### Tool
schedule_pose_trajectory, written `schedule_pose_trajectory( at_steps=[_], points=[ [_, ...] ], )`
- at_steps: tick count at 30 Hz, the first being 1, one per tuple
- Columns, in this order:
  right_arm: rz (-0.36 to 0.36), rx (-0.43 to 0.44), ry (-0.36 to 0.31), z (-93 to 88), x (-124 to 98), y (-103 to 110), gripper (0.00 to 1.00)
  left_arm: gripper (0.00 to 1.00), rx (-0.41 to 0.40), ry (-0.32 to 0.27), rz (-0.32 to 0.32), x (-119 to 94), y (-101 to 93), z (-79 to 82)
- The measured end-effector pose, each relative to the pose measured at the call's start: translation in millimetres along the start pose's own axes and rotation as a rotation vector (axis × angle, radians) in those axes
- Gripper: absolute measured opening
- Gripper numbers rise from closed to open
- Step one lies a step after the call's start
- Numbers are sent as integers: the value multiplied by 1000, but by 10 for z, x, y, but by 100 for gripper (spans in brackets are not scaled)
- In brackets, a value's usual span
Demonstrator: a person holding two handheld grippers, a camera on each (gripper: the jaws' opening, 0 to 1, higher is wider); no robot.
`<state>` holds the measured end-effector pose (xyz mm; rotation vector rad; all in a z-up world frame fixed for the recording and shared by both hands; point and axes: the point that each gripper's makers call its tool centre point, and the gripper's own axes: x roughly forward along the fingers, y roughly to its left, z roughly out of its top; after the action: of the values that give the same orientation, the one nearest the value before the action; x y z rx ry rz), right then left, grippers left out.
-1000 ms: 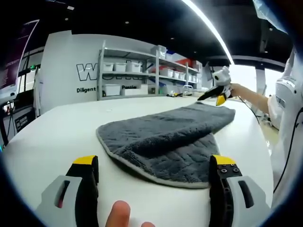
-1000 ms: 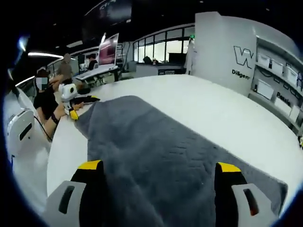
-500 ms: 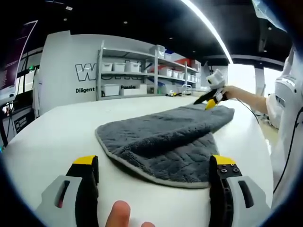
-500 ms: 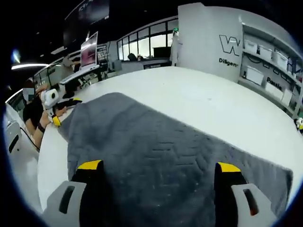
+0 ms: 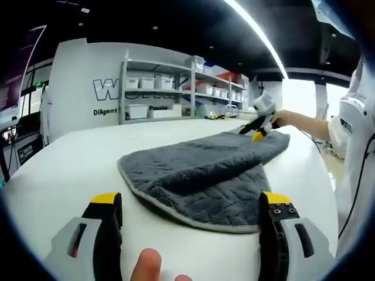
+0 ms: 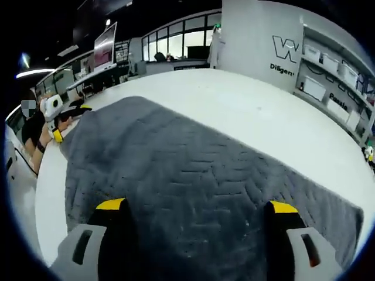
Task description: Open the folded towel by lifting each exposed corner and separating the folded layers until the towel lies flat within the target outline without major curled edges
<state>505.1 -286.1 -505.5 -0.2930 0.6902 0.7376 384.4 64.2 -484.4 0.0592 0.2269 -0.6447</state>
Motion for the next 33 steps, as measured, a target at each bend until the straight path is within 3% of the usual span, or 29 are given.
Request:
schedule_pose_trajectory(
  at_steps=[13, 33],
  points=[
    [-14, 18, -5, 79, 78, -141, 99, 96, 0, 1, -5, 0, -8, -3],
    [-60, 63, -59, 343, 329, -590, 97, 96, 2, 6, -1, 6, 0, -11]
  ],
)
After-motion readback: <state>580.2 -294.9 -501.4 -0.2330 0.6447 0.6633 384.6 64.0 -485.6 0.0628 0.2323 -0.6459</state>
